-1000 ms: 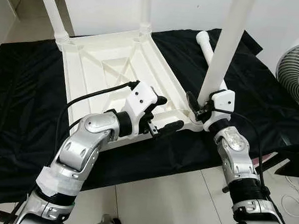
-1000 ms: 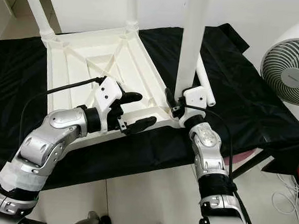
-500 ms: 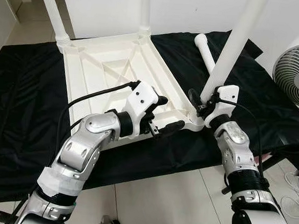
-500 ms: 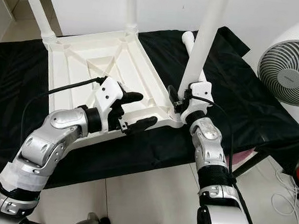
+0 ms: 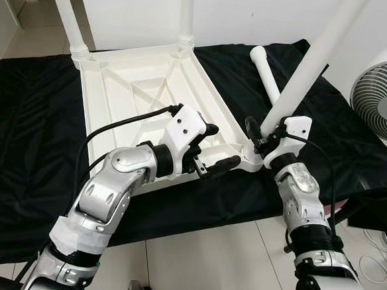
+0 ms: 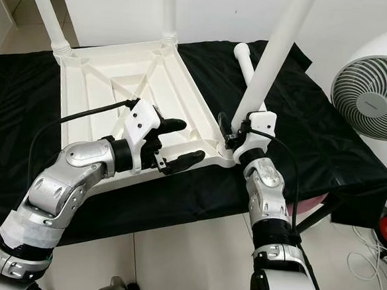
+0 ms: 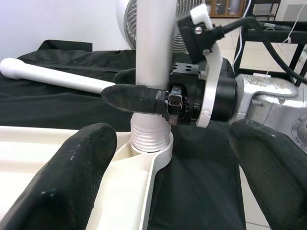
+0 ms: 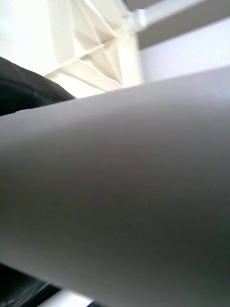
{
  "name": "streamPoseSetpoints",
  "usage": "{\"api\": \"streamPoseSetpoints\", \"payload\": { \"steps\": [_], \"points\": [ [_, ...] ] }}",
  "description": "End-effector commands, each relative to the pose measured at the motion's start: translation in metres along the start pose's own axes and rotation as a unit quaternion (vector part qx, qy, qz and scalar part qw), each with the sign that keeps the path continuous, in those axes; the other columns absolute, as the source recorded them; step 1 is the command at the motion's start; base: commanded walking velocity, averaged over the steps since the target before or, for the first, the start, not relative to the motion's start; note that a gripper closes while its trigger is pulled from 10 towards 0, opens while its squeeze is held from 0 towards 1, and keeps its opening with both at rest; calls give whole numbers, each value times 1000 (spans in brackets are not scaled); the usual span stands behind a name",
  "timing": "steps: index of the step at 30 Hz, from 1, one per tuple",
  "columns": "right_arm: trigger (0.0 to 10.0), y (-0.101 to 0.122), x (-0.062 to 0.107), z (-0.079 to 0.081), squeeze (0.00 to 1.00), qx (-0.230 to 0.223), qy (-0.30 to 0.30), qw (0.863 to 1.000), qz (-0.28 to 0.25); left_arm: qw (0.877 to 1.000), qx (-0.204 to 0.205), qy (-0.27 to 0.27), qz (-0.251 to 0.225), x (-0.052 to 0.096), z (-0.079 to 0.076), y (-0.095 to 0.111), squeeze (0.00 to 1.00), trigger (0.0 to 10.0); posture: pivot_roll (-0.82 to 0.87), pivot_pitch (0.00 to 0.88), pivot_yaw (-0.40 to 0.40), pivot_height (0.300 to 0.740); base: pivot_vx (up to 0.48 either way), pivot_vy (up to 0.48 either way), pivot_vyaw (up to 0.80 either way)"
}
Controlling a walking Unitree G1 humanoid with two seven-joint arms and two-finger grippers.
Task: Building children table
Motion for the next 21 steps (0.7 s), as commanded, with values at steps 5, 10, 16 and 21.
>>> {"api": "streamPoseSetpoints", "payload": {
  "steps": [5, 10, 16, 21],
  "points": [
    [10000, -30, 21, -9, 0, -36, -43, 998, 36, 999, -6, 45, 3, 2, 7, 2, 0, 10000, -58, 86, 52, 740, 0, 0, 0],
    [10000, -31, 25, -6, 0, -37, -40, 998, 28, 999, -5, 45, 3, 3, 7, 2, 0, 10000, -59, 90, 54, 740, 0, 0, 0],
    [10000, -38, 22, -2, 0, -13, -32, 998, 59, 999, -5, 44, 3, 3, 7, 2, 0, 10000, -58, 94, 54, 740, 0, 0, 0],
    [10000, -44, 17, -2, 0, 34, -23, 994, 100, 999, -5, 44, 3, 3, 7, 2, 0, 10000, -58, 96, 54, 740, 0, 0, 0]
  ]
}}
Point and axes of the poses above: a point about 5 cm out from each wrist's last joint towards the gripper, its own x axis pointing back from the gripper into the wrist, its own y axis along the axis of the wrist's last joint, z = x × y, the point moved 4 cm from there along -x, pointing out of the wrist towards the gripper, and after that the axes turned 2 degrees about -x, right-handed, at the moved point
